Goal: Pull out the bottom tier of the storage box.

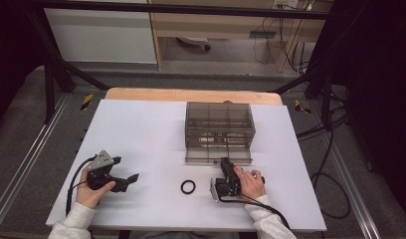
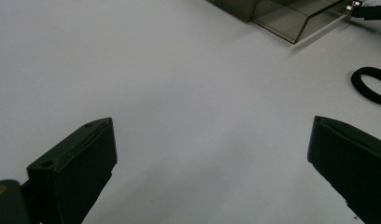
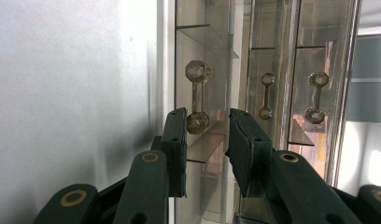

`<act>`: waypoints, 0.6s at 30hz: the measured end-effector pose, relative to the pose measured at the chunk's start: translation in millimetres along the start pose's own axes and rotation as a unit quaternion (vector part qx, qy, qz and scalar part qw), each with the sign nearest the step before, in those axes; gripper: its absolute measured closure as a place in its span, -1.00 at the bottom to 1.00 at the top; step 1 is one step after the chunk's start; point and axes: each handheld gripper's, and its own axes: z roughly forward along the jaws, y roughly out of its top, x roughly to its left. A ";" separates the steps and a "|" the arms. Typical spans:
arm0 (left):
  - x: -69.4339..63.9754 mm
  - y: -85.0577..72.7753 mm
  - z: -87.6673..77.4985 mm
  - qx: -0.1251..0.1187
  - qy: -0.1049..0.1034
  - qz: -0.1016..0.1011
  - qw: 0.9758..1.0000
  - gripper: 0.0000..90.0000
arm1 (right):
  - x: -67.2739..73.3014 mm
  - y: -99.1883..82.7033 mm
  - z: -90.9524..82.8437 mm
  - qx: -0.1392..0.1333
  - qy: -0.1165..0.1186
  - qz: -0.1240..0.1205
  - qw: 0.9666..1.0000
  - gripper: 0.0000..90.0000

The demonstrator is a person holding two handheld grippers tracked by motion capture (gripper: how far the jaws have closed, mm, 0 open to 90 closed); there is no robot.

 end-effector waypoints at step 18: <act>-0.3 0.1 0.2 0.000 0.000 0.001 1.000 -0.98 | 2.0 -0.2 -2.1 -0.004 0.000 -0.002 1.000 0.53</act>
